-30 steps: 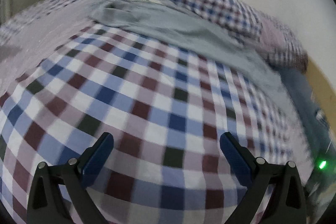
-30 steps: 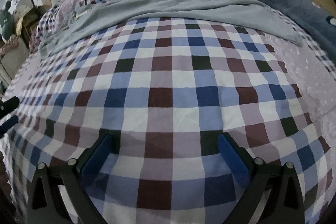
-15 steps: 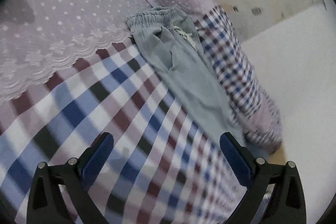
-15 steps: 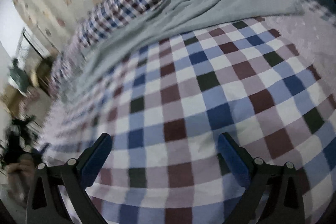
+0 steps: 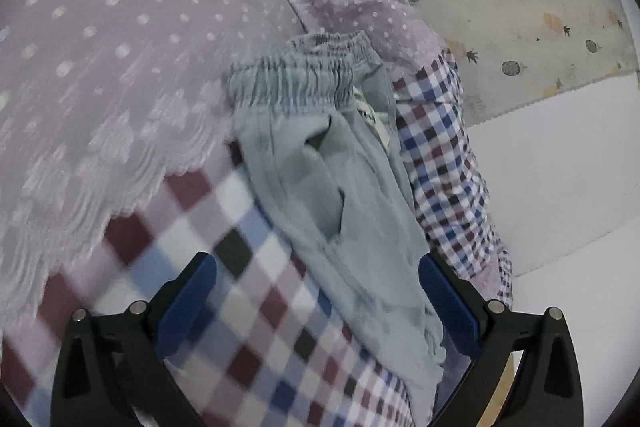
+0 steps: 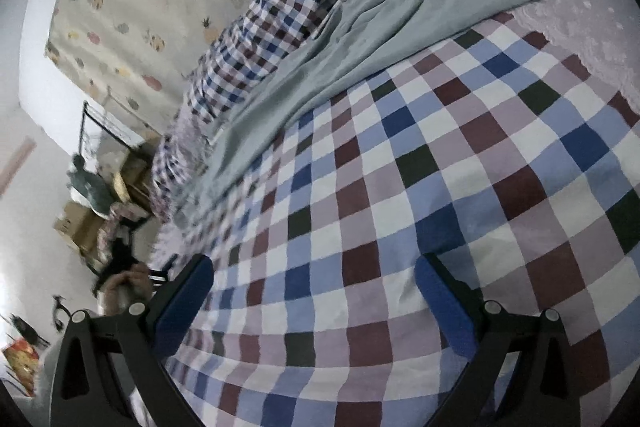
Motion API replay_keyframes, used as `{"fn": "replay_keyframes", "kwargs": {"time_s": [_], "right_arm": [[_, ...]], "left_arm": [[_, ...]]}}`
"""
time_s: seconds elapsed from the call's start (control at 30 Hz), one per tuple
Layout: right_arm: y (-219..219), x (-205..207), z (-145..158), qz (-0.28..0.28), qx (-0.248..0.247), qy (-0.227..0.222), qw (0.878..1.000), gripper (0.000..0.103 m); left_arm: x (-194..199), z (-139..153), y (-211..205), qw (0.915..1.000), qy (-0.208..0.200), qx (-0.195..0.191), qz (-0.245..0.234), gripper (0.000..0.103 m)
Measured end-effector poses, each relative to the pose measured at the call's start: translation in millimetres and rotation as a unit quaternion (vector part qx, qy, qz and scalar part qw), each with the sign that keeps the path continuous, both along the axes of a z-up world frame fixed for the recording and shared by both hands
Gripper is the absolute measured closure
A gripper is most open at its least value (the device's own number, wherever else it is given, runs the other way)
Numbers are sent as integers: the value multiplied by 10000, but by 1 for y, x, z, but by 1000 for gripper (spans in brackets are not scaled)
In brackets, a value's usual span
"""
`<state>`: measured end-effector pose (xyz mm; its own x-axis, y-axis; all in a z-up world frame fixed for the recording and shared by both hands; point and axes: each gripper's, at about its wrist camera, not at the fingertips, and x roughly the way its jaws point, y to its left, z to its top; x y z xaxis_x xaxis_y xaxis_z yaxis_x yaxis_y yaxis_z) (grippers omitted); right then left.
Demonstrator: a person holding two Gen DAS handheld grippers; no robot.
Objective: Fold clothes
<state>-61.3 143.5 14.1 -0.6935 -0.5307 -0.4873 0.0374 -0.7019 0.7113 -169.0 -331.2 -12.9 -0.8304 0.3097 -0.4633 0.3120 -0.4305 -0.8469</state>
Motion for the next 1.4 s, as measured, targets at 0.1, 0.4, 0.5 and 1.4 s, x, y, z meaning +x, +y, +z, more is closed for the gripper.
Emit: {"fn": "replay_keyframes", "kwargs": {"time_s": [0.1, 0.4, 0.5, 1.4], "right_arm": [[3, -1, -1, -16, -121, 14, 9999, 0], [14, -9, -2, 11, -400, -59, 9992, 0], [45, -16, -1, -343, -644, -235, 9971, 0], [213, -156, 8, -2740, 615, -739, 9569, 99]], "left_arm": [[-23, -7, -6, 9998, -98, 89, -136, 0], [-80, -8, -9, 9981, -317, -364, -394, 0], [-93, -10, -12, 9981, -285, -382, -397, 0], [-84, 26, -33, 9924, -179, -1218, -41, 100]]}}
